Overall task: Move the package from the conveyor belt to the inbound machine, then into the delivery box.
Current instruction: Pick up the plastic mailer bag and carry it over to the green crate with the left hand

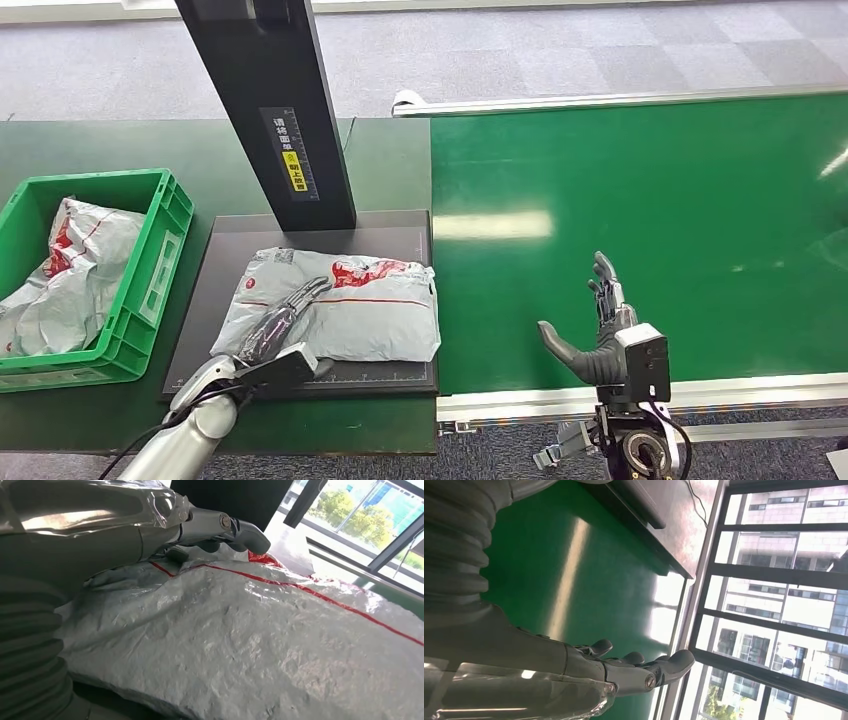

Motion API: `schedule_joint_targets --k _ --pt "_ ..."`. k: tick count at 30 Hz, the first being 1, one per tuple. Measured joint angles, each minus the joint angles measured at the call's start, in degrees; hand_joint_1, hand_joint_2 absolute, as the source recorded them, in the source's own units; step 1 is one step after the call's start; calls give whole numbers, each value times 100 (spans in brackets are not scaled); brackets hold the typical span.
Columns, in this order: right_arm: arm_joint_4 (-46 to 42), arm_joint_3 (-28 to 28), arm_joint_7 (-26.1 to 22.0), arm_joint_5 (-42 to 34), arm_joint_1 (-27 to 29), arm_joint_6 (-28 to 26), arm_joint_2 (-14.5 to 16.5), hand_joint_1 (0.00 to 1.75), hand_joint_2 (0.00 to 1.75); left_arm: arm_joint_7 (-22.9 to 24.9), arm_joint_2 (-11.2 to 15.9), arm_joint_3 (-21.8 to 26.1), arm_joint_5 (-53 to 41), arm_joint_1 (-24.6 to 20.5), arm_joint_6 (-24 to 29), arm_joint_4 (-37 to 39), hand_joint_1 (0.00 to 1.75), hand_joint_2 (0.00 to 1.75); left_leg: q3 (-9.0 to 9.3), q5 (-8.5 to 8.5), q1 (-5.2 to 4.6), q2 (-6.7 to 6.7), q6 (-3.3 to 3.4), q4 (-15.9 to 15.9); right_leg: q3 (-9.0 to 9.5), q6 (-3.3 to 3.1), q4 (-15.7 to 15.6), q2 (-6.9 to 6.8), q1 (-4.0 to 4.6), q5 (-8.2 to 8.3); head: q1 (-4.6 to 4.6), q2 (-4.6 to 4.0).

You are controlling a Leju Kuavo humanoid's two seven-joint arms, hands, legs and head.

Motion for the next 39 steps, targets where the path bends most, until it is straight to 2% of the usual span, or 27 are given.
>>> schedule_joint_targets --k 9,10,13,14,20,23,28,37,39 --pt "0 96 4 0 -39 0 22 0 175 19 -34 -76 16 -117 44 279 0 175 2 0 0 0 0 0 3 0 0 -1 0 0 -1 0" --pt "0 102 4 0 -39 0 22 0 175 20 -37 -79 32 -125 43 295 35 175 2 0 0 0 0 0 4 0 0 -1 0 0 -1 0" --pt "0 126 4 -9 -39 0 23 0 175 2 -53 -81 174 -152 29 361 166 175 3 1 0 0 0 0 5 0 0 -1 0 0 0 0" --pt "0 133 5 -20 -39 -1 23 0 175 -16 -61 -81 237 -157 23 382 175 175 3 1 0 0 0 0 5 0 0 -1 0 0 0 0" --pt "0 169 4 -85 -38 -26 22 0 175 -183 -90 -74 637 -143 95 334 175 175 2 0 0 0 0 0 5 0 0 -1 0 0 0 0" --pt "6 169 -7 -125 -35 -58 21 0 175 -221 -92 -20 826 -50 381 40 175 175 1 0 0 1 0 0 2 0 0 0 0 0 0 0" --pt "121 199 -19 -181 -16 -96 21 0 175 -442 -84 205 808 160 1401 -869 175 175 -3 0 1 0 0 0 0 0 0 0 1 0 1 0" --pt "651 534 8 -160 192 36 87 0 175 -922 29 759 149 281 3303 -2352 175 175 -3 0 5 1 -1 -2 -1 -1 1 0 4 -1 1 0" --pt "775 609 10 -170 207 56 108 0 175 -942 52 854 71 280 3519 -2557 175 175 -2 0 5 1 -1 -1 -1 -1 1 0 4 -1 0 0"
